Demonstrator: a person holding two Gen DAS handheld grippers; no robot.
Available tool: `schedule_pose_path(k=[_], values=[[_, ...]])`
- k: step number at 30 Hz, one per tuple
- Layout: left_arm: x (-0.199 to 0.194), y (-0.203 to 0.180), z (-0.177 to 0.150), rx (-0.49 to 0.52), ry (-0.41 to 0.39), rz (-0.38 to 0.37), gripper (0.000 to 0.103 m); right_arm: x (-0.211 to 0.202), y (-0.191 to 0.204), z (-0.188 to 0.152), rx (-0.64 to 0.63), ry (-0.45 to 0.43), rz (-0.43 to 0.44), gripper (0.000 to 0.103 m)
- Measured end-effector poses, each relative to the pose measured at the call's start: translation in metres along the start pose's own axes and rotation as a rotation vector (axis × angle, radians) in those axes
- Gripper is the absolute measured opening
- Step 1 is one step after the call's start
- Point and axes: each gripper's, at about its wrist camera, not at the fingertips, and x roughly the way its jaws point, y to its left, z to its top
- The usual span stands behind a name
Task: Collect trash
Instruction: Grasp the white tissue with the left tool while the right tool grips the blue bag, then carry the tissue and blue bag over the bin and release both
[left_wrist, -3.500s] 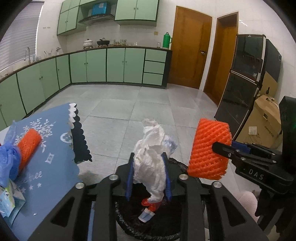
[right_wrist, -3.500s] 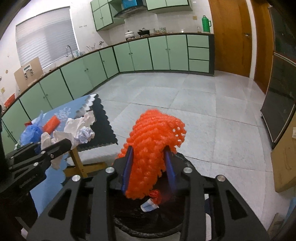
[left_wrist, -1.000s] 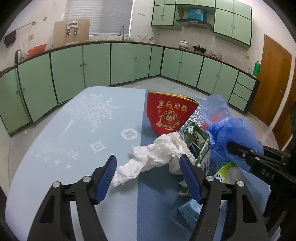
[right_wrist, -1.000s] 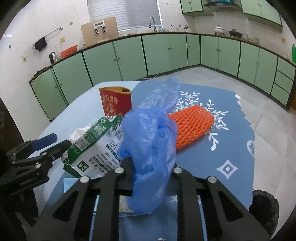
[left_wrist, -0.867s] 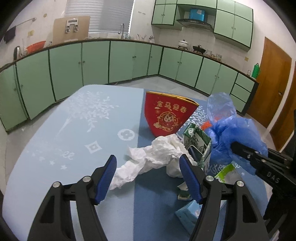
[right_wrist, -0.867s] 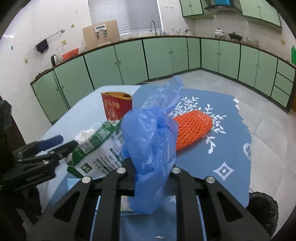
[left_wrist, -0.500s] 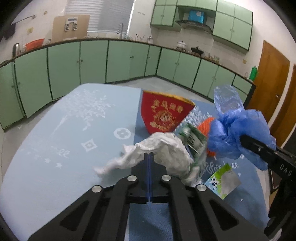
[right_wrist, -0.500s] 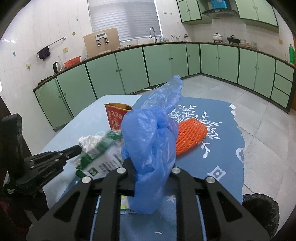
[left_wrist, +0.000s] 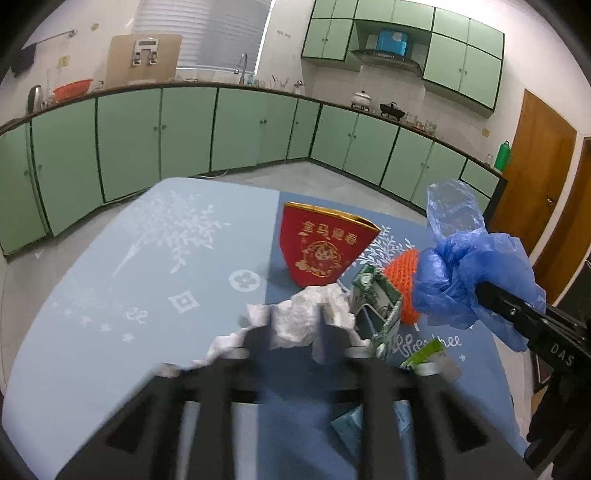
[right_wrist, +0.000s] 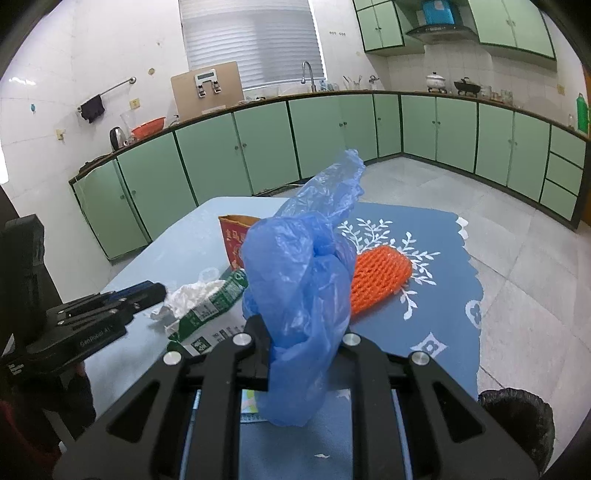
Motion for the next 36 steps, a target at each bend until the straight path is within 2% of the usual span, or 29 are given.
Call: schedule_pose_path(k=[1,3,5,7,9,11,12,13,14,15,17,27,36], values=[[0.003,-0.002,0.001,0.005,-0.001,0.005,0.053,0.001,-0.002,0.0,0.003,0.002,-0.003,0.014],[0.011,-0.006,0.003,0.018,0.007,-0.001,0.054,0.002,-0.004,0.0,0.009,0.004,-0.008,0.014],[0.024,-0.009,0.006,0.025,0.034,0.004,0.061,0.005,-0.006,0.0,0.016,0.007,-0.01,0.014],[0.036,-0.01,0.006,0.03,0.067,0.009,0.062,0.007,-0.008,0.0,0.019,0.01,-0.011,0.014],[0.044,-0.006,0.007,0.001,0.078,-0.006,0.067,0.01,-0.009,-0.002,0.02,0.016,-0.011,0.014],[0.053,-0.003,0.007,-0.013,0.119,-0.005,0.06,0.013,-0.01,-0.003,0.024,0.022,-0.01,0.014],[0.056,0.0,0.006,-0.034,0.128,-0.028,0.054,0.014,-0.012,-0.004,0.027,0.026,-0.01,0.014],[0.058,0.002,0.005,-0.055,0.142,-0.052,0.035,0.015,-0.012,-0.004,0.029,0.028,-0.009,0.014],[0.06,0.005,0.004,-0.073,0.152,-0.082,0.021,0.016,-0.013,-0.004,0.029,0.029,-0.009,0.014],[0.06,0.006,0.004,-0.087,0.155,-0.098,0.017,0.017,-0.013,-0.005,0.03,0.03,-0.009,0.014],[0.057,0.005,0.005,-0.073,0.142,-0.081,0.01,0.017,-0.013,-0.003,0.033,0.03,-0.007,0.014],[0.005,-0.004,0.018,-0.035,-0.02,-0.048,0.008,0.0,-0.009,0.002,0.018,-0.008,-0.001,0.014],[-0.034,-0.025,0.029,-0.005,-0.109,-0.051,0.008,-0.034,-0.007,0.01,-0.002,-0.065,-0.006,0.014]])
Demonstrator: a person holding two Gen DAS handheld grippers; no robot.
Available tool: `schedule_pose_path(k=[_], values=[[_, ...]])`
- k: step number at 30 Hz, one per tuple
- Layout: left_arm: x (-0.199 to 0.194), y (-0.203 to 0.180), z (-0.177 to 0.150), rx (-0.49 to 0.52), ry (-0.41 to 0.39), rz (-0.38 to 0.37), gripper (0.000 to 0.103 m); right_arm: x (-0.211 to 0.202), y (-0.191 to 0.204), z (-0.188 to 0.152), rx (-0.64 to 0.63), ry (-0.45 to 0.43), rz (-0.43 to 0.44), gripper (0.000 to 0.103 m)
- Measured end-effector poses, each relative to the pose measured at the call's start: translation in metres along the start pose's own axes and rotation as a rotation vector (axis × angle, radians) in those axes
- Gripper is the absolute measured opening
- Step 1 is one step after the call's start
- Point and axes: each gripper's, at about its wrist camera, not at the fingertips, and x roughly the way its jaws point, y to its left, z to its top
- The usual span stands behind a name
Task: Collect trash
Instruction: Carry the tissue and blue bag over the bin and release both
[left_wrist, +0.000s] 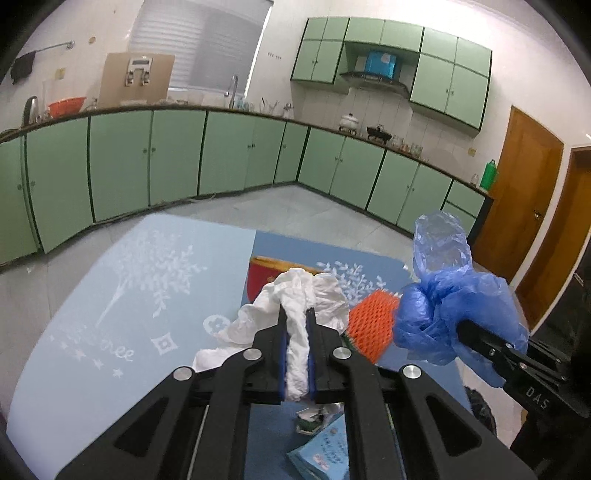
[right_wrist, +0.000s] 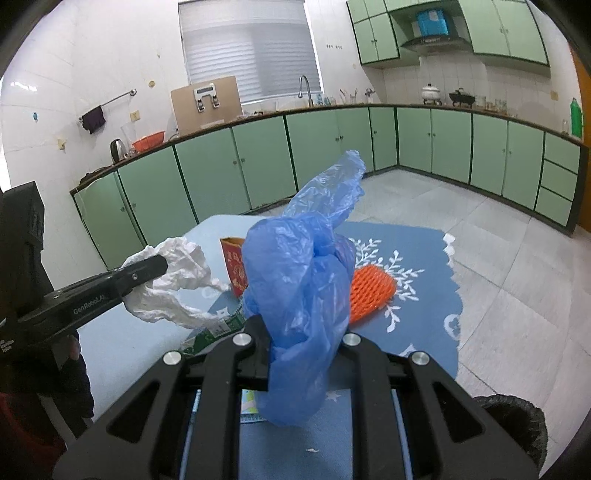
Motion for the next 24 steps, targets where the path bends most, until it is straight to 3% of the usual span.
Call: schedule_pose_path(k=[8,24], values=[[-0.025,-0.028,0.011,0.031,-0.056,-0.052,0.008,-0.037,-0.007,0.006,0.002,-0.055,-0.014,0.014],[-0.032,-0.107,-0.007,0.098,-0.036,-0.178,0.008,-0.104,-0.04,-0.013,0.045,-0.081,-0.098,0.014]])
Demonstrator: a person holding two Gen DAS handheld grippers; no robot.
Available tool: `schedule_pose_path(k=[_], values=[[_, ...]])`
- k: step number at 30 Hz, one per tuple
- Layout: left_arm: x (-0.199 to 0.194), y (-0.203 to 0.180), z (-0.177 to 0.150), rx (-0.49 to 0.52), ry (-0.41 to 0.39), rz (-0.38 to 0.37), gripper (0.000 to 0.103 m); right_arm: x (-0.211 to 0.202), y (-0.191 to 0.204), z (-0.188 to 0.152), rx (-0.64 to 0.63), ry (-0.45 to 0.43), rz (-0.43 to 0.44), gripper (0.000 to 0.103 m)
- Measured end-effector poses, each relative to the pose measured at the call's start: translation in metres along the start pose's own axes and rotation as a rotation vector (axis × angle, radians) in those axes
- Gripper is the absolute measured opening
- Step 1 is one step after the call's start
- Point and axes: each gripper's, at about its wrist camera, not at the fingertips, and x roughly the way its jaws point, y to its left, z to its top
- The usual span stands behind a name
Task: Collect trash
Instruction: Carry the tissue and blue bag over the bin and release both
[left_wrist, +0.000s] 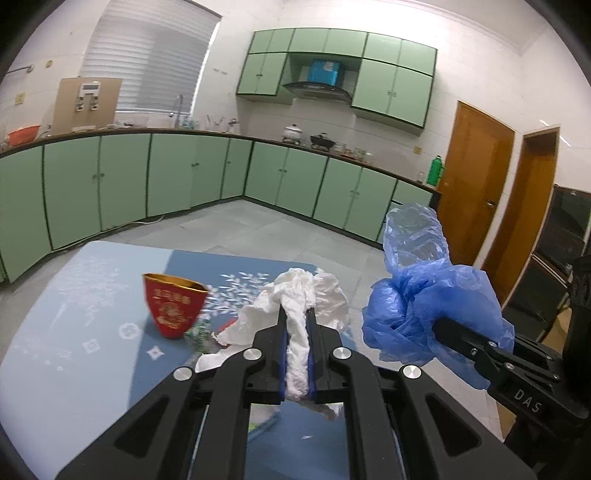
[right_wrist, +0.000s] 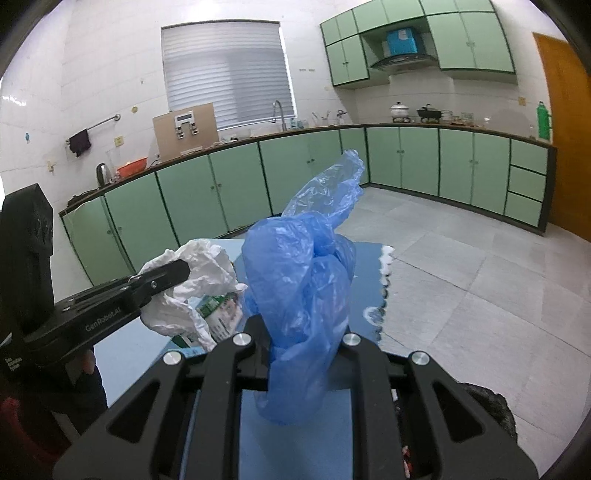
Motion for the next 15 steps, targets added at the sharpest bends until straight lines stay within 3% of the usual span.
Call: schedule_pose_path(k=[15], values=[[0.023,-0.086,-0.022,0.072,0.046,-0.143,0.008,-0.057,-0.062,-0.031,0.068,-0.01,-0.165,0.014]])
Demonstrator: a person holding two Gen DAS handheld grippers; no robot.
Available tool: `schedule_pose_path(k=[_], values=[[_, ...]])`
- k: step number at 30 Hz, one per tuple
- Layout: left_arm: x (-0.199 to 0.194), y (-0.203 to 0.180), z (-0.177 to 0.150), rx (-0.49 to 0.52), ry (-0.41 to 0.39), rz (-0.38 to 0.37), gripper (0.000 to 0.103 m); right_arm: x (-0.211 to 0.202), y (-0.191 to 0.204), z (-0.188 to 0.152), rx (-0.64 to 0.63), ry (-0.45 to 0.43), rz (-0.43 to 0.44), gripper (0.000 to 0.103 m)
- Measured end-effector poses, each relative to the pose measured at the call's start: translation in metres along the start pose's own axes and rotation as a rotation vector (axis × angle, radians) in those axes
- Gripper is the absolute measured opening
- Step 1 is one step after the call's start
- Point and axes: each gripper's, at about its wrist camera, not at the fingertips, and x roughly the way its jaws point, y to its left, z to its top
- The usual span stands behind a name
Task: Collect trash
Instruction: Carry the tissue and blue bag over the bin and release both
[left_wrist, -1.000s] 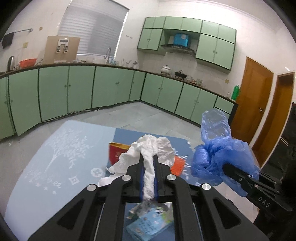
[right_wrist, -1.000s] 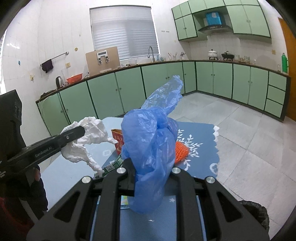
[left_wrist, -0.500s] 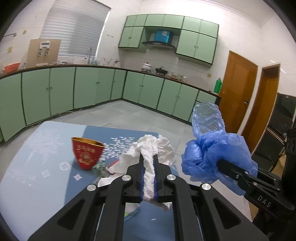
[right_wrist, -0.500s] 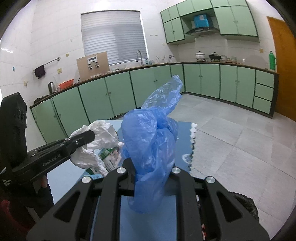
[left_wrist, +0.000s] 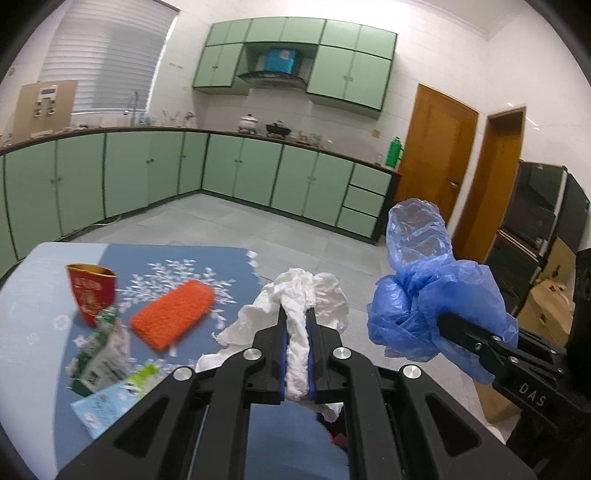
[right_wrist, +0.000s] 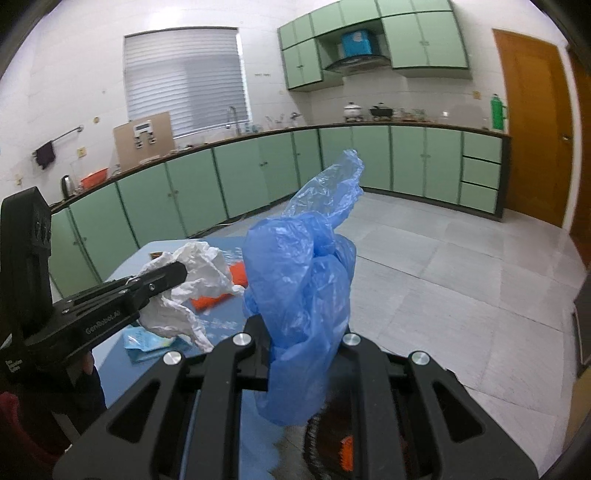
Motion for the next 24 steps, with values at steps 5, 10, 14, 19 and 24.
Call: schedule_pose_path(k=[5,10,14,19,24], values=[[0.012,-0.026,-0.004,0.032,0.015,-0.036,0.008,-0.013,-0.029,-0.012,0.036,0.0,-0.064,0.014],[0.026,-0.054,-0.011,0.066,0.035,-0.072,0.008,-0.023,-0.058,-0.023,0.071,-0.001,-0.118,0.014],[0.041,-0.074,-0.016,0.09,0.053,-0.1,0.008,-0.028,-0.076,-0.032,0.098,0.004,-0.152,0.014],[0.055,-0.097,-0.025,0.121,0.072,-0.126,0.008,-0.031,-0.099,-0.049,0.143,0.018,-0.2,0.014],[0.074,-0.116,-0.039,0.145,0.112,-0.143,0.008,-0.025,-0.116,-0.064,0.175,0.045,-0.232,0.014]])
